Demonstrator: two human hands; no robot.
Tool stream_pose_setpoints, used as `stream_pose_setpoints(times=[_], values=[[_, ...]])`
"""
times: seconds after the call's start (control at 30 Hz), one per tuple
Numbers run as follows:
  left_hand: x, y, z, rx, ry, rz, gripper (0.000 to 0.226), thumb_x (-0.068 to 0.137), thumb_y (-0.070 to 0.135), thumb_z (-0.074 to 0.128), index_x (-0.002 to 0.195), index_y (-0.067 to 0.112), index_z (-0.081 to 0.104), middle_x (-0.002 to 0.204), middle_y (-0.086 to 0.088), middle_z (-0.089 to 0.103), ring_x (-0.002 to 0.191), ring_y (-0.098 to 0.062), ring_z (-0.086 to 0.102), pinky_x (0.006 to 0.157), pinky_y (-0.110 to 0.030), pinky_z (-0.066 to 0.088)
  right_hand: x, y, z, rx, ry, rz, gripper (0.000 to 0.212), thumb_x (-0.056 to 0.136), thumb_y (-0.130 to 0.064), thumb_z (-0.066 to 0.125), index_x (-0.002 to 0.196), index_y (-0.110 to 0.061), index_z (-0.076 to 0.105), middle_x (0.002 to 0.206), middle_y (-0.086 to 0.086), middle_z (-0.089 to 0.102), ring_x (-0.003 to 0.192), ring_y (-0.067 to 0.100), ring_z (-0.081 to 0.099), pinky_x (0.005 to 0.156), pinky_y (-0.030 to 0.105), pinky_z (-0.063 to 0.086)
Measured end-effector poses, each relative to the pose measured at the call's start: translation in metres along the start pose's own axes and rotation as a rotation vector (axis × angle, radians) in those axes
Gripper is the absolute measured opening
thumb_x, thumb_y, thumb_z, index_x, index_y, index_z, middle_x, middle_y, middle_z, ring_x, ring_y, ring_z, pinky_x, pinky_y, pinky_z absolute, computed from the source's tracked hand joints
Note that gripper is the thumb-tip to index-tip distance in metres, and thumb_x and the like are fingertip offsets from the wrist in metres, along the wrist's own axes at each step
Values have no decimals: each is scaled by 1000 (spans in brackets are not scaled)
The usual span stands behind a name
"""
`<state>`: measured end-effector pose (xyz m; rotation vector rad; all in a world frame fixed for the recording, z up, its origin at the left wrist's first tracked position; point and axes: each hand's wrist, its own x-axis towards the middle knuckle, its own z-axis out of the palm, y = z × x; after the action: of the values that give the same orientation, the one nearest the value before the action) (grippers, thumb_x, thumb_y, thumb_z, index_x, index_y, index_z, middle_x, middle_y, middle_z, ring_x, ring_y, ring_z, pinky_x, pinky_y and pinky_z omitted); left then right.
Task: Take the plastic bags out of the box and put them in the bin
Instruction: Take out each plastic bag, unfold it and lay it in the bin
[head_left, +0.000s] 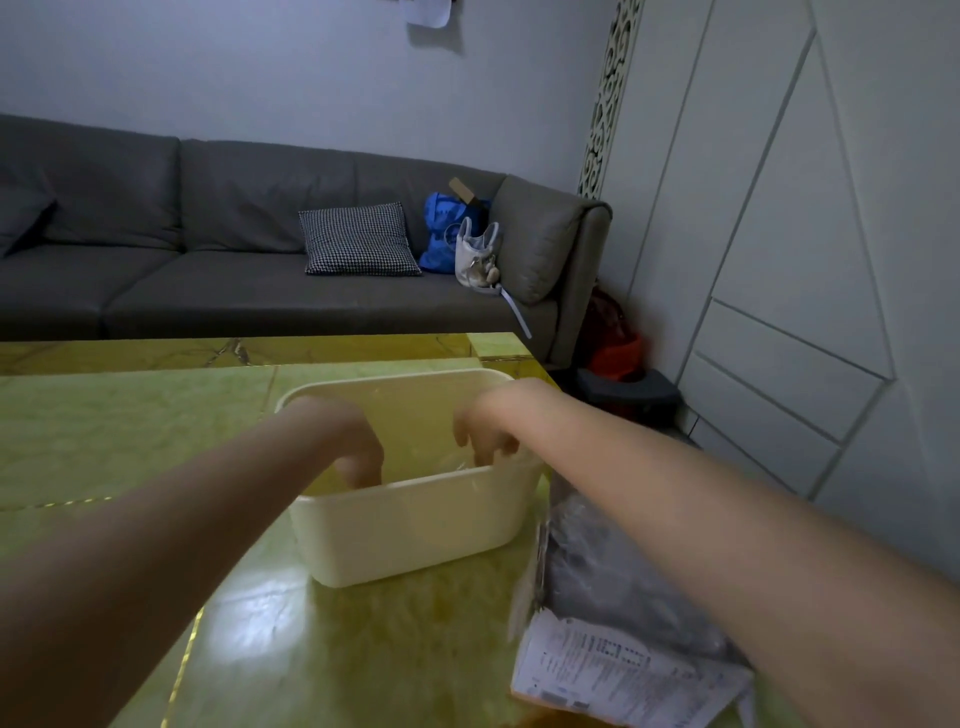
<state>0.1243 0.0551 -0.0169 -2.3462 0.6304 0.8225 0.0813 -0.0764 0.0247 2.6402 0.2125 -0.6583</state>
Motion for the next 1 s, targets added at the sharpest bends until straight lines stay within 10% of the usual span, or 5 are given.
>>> stream_pose_setpoints(times=[0.13, 0.33, 0.47, 0.63, 1.0], values=[[9, -5, 1, 23, 34, -4, 35, 95, 9, 41, 128, 2, 50, 134, -13, 50, 111, -25, 51, 101, -33, 38, 4, -8, -19, -69, 281, 5, 15, 94, -5, 48, 79, -8, 50, 87, 7, 49, 75, 22, 50, 69, 31, 42], [-9, 0, -1, -97, 106, -45, 33, 94, 9, 46, 126, 5, 53, 136, -10, 50, 95, -17, 45, 84, -27, 39, 26, -13, 4, 88, -118, -24, 25, 96, -19, 48, 115, -5, 58, 95, 6, 57, 94, 24, 57, 84, 33, 50], [-43, 2, -20, -266, 438, 18, 42, 90, -5, 43, 125, 13, 57, 134, -7, 50, 116, -24, 52, 89, -27, 43, 4, 7, -10, 408, 63, -67, 31, 97, -9, 42, 126, -6, 55, 126, 11, 56, 106, 26, 63, 87, 35, 52], [-90, 34, -41, -309, 767, 208, 41, 89, 0, 41, 117, 21, 62, 126, -2, 57, 114, -21, 53, 96, -31, 42, -89, 47, -20, 565, 281, -73, 23, 96, -12, 49, 113, -9, 64, 96, 3, 64, 83, 15, 66, 67, 21, 52], [-121, 140, -17, -811, 837, 581, 37, 82, 19, 68, 117, 11, 59, 112, -3, 64, 93, -10, 57, 72, -13, 38, -172, 65, 98, 594, 361, 90, 28, 79, -22, 75, 104, -11, 70, 99, 0, 65, 89, 12, 58, 61, 17, 39]])
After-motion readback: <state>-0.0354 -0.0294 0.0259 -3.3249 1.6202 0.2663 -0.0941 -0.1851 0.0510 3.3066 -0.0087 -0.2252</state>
